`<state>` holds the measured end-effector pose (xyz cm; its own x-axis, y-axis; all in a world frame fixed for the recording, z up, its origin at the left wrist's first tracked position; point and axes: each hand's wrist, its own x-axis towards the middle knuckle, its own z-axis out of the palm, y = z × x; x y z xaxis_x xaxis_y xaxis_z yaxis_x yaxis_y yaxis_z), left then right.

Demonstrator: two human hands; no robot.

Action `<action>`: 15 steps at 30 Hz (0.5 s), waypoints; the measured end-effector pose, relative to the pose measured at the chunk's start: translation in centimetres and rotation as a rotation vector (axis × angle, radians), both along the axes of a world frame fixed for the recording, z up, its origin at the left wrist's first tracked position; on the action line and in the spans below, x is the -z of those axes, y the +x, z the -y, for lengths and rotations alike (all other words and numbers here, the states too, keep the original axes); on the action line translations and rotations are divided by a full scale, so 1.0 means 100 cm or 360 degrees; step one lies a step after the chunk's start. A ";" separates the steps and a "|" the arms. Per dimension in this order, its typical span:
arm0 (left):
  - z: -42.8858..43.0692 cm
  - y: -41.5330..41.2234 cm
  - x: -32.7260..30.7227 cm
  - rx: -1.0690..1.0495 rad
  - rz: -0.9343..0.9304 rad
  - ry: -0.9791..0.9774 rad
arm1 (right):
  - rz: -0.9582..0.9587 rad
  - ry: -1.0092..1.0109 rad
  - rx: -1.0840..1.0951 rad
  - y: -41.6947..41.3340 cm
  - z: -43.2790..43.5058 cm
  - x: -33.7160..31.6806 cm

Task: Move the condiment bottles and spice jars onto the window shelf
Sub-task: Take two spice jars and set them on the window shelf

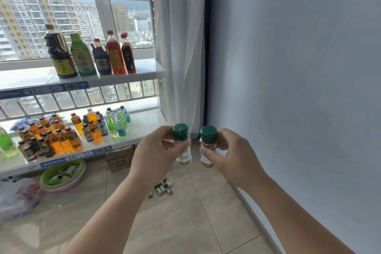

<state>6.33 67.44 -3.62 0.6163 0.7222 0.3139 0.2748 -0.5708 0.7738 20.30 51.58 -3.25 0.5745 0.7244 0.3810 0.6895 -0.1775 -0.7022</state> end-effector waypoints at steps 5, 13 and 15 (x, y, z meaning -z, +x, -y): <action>-0.072 0.007 -0.004 0.0008 0.0012 0.0007 | -0.0005 0.0004 -0.0022 0.008 -0.069 -0.003; -0.167 0.006 -0.004 -0.0035 -0.0004 0.0014 | -0.0101 -0.0008 -0.0091 0.015 -0.163 0.004; -0.184 0.013 -0.002 -0.0051 -0.0006 0.0005 | -0.0115 -0.0030 -0.0110 0.022 -0.185 0.006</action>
